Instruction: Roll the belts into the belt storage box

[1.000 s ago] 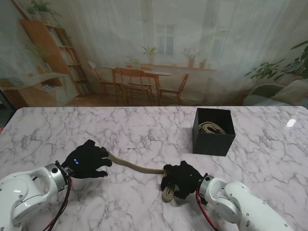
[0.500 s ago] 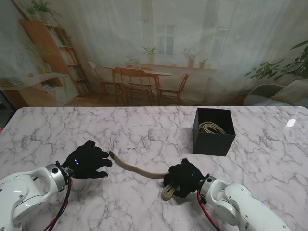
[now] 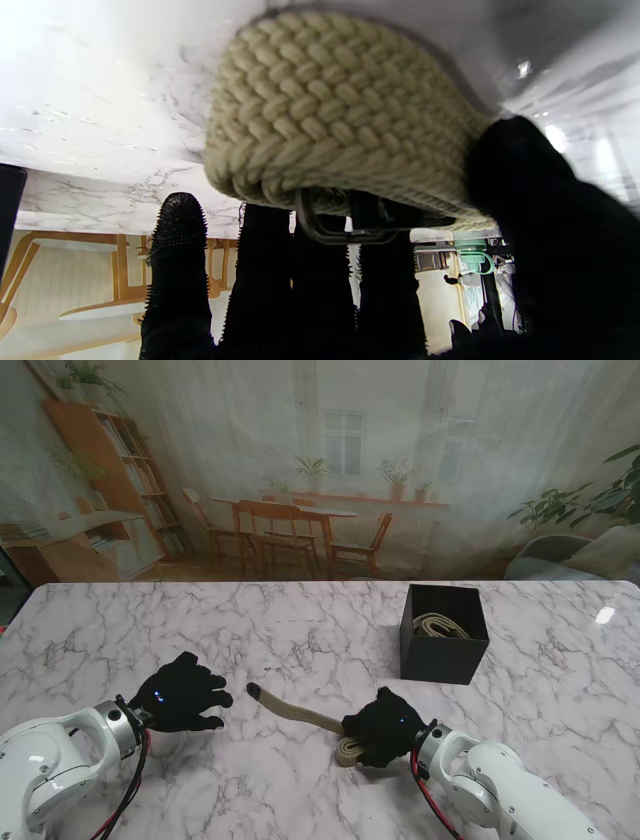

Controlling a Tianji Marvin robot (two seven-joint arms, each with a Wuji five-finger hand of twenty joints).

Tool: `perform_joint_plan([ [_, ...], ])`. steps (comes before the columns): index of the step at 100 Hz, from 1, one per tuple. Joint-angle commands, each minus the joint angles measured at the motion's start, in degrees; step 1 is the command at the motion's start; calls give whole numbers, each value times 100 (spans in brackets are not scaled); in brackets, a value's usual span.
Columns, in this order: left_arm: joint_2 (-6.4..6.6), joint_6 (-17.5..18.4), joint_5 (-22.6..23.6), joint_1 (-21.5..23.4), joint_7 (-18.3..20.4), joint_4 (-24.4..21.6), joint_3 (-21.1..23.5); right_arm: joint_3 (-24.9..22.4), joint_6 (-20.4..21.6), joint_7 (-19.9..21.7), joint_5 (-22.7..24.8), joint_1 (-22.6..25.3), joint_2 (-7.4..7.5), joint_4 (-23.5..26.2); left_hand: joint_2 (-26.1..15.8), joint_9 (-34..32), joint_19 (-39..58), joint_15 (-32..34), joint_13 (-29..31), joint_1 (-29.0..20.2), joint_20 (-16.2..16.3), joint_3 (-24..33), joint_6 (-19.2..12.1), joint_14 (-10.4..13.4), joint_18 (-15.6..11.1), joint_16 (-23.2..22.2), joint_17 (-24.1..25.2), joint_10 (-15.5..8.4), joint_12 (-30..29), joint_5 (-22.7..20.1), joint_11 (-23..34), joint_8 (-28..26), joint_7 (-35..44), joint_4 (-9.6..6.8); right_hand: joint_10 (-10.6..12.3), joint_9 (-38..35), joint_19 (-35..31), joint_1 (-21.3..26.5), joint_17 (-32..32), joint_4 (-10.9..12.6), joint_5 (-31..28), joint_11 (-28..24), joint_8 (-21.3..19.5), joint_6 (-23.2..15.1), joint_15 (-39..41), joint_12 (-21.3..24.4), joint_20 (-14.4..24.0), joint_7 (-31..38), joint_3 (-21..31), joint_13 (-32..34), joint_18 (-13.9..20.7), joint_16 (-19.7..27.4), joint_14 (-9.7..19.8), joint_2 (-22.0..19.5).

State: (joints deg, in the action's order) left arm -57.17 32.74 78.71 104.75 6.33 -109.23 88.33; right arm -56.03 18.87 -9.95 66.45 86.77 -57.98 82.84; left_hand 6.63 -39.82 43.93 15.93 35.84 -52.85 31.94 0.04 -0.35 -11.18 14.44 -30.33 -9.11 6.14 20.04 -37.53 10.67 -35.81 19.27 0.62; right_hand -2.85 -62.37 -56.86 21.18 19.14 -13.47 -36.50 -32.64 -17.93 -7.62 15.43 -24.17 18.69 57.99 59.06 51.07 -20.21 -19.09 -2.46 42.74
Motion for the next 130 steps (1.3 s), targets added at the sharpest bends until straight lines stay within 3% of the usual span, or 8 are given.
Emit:
perform_joint_plan([
  [1,2,-20,6,9,79,15,-15,87,14,-106,93,-7,15,-189,-210,11,-137,-97,-106,35,20,-82,-34,-39,263,46,72,57,-12,-139,-78,-39,-13,27,760,-909,-151,627,70,154,145,-582,177,-521,527,-175,78,-474,564,488,107,-234,373,-543],
  [19,2,-27,11,10,84,14,-17,276,3,-520,264,-148,39,-398,-207,8,-134,-95,-102,28,21,-77,-22,-40,266,45,70,62,-11,-142,-75,-40,-11,25,939,-1718,-394,848,266,239,92,-533,514,-759,744,-154,17,-1509,679,983,294,-401,667,-666],
  [57,2,-35,30,31,65,12,-4,461,-9,-829,209,-269,15,-584,-201,-5,-136,-90,-95,25,19,-80,-27,-40,265,42,69,60,-8,-140,-69,-41,-11,27,646,-1889,-698,1045,612,688,2708,-757,568,-1513,1212,-265,29,-2037,721,1623,303,-630,484,-1222],
  [75,2,-38,42,40,53,13,6,444,-6,-729,147,-244,7,-557,-196,-4,-128,-85,-83,2,21,-70,-29,-39,263,39,60,55,-7,-144,-68,-44,-4,23,531,-1484,-599,1680,498,641,1895,-901,887,-1852,1146,-429,-9,-2565,140,1497,75,-637,345,-2333],
  [108,3,-39,55,47,39,20,7,433,33,-710,122,-235,3,-549,-194,-14,-127,-85,-80,-19,18,-74,-36,-32,261,39,65,52,-6,-142,-64,-46,5,26,440,-1479,-319,1735,265,666,82,-272,282,-2318,1029,-123,-53,-1673,226,1367,-10,-596,358,-2154],
  [116,4,-38,59,46,36,24,5,404,45,-636,78,-216,-3,-521,-191,-11,-126,-87,-81,-20,18,-74,-39,-35,265,39,59,56,-7,-145,-66,-48,9,26,427,-1572,-284,1636,244,623,-552,117,266,-1927,954,54,-42,-1700,321,1334,39,-568,384,-1963],
  [125,4,-37,56,44,38,29,-1,371,109,-511,5,-199,-9,-499,-197,-14,-126,-88,-85,-21,17,-74,-33,-34,264,40,63,50,-6,-142,-64,-45,7,25,498,-1559,-255,1553,188,-183,-957,550,1499,-1217,800,270,-36,-862,299,1220,157,-505,516,-1445],
  [130,5,-35,56,43,40,30,-3,344,153,-428,-6,-185,-4,-472,-202,-8,-126,-90,-87,-5,17,-80,-30,-34,266,40,63,52,-7,-141,-66,-43,5,27,505,-1437,-263,764,160,-223,-875,775,1746,-581,717,450,-30,-281,3,1124,206,-453,557,-1322],
])
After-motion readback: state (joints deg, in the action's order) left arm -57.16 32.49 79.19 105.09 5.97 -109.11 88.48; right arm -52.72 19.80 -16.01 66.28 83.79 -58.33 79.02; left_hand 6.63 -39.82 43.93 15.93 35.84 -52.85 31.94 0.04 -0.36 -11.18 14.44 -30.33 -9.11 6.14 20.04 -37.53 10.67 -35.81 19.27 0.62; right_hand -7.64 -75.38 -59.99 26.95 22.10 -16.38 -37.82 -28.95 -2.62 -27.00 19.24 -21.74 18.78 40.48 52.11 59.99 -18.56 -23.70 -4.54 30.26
